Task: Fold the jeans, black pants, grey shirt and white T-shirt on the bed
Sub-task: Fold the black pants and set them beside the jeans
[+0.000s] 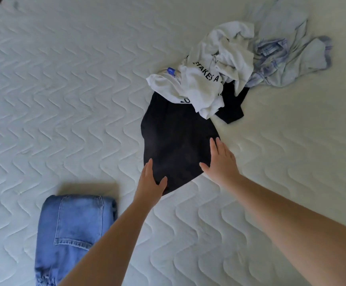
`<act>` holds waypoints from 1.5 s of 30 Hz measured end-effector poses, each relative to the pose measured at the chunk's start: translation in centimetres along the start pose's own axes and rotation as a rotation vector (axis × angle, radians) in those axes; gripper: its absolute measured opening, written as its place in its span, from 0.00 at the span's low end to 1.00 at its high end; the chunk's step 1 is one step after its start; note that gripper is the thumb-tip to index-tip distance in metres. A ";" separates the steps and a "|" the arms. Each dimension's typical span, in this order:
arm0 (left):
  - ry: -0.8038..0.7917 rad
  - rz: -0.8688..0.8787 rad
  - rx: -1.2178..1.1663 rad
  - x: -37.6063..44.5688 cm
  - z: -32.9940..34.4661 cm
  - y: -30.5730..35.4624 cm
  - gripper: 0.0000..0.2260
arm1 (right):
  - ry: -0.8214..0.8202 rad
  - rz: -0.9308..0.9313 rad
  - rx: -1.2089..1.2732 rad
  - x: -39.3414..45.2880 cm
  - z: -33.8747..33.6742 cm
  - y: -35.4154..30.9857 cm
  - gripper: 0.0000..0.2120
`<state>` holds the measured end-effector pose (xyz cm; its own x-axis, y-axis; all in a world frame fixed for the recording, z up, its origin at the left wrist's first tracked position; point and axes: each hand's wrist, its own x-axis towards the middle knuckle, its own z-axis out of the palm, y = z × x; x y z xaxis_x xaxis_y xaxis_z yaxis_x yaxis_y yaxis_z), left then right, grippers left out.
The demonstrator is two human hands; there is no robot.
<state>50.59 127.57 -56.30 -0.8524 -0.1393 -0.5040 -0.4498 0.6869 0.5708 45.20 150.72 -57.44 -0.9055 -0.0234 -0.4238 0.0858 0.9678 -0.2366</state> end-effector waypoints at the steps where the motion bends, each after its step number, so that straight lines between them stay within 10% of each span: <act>1: 0.002 -0.052 -0.054 1.1 0.4 -0.1 0.35 | -0.018 0.020 0.016 1.1 0.6 0.1 0.42; 6: 0.040 -0.337 -0.341 4.1 3.0 -1.3 0.36 | -0.068 0.035 -0.019 4.1 3.8 0.7 0.39; 12: 0.187 -0.312 -0.033 7.2 4.2 -2.5 0.21 | 0.093 0.042 -0.052 5.9 5.6 1.0 0.37; 18: 0.122 -0.054 0.476 6.6 4.5 -1.2 0.06 | 0.107 -0.115 -0.187 5.8 4.0 1.4 0.12; 26: -0.350 0.204 0.342 -4.8 9.8 -1.7 0.06 | -0.142 -0.074 0.109 -5.0 5.5 4.2 0.07; 30: -0.329 0.133 -0.040 -12.0 11.7 -2.3 0.04 | -0.201 -0.068 0.276 -12.1 5.4 6.4 0.09; 38: -0.228 -0.619 -0.874 -16.1 7.3 2.9 0.18 | -0.238 0.539 1.102 -19.9 -0.3 5.7 0.13; 45: -0.175 -0.074 -1.096 -9.5 -7.0 23.1 0.24 | 0.113 0.104 0.769 -11.5 -24.5 2.6 0.18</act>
<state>46.47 139.72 -33.79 -0.8030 0.0082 -0.5959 -0.5641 -0.3329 0.7556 45.65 159.69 -31.81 -0.9103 0.1239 -0.3949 0.3988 0.5176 -0.7570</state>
